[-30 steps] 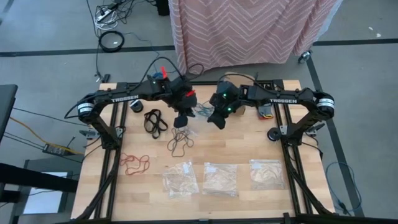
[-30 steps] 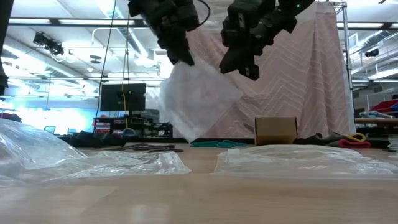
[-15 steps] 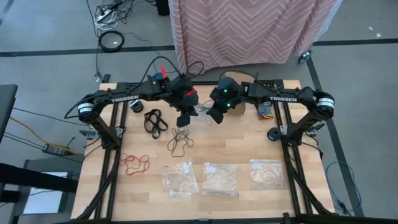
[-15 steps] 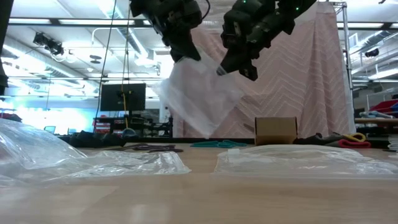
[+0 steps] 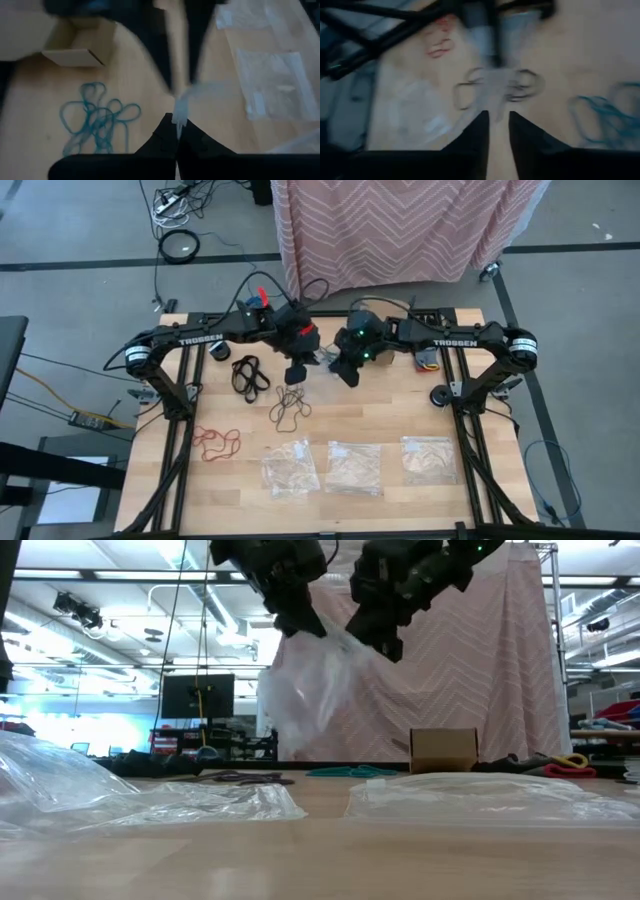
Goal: Sort rubber bands
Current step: Open the top transparent zip bag
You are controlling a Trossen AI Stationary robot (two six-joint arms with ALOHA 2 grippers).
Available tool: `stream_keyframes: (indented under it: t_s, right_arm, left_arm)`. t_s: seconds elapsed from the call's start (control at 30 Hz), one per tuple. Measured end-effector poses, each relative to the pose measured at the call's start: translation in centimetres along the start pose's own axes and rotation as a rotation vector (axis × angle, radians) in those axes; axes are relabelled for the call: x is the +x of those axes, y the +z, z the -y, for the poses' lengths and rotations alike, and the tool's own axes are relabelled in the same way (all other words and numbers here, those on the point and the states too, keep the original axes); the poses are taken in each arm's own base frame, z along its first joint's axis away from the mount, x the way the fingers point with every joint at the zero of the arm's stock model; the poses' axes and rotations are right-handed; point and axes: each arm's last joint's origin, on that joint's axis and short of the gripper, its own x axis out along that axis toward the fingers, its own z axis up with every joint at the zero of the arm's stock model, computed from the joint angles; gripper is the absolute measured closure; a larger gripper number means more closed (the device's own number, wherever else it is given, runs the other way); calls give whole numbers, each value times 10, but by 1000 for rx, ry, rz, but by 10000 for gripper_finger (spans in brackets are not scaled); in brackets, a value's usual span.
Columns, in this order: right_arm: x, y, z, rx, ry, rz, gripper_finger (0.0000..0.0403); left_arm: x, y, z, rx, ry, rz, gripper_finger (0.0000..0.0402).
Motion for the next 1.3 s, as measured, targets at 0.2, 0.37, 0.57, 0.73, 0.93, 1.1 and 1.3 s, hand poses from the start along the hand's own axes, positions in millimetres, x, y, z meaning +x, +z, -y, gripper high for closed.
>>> stream_keyframes:
  t_s: [0.2, 0.37, 0.57, 0.73, 0.93, 1.1, 1.3]
  right_arm:
    - [-2, 5, 7, 66, -123, 72, 333]
    - [0, 1, -2, 37, -53, 27, 394]
    - [4, -3, -11, 15, -48, 12, 401]
    - [5, -5, -17, 2, -38, 5, 402]
    - [6, -5, -18, 1, -41, 5, 403]
    - [5, -5, -17, 2, -48, 7, 403]
    - [5, -5, -16, 1, -50, 3, 403]
  left_arm:
    - [-1, -11, 3, -7, -27, -107, 402]
    - [-1, -9, 1, -5, -10, -95, 402]
    - [-1, -10, 1, -6, -11, -98, 402]
    - [-1, -9, 1, -6, -10, -96, 402]
    - [-1, -9, 1, -5, -10, -93, 402]
    - [-1, -9, 1, -5, -10, -92, 402]
    - [0, -7, 1, -5, -26, -61, 402]
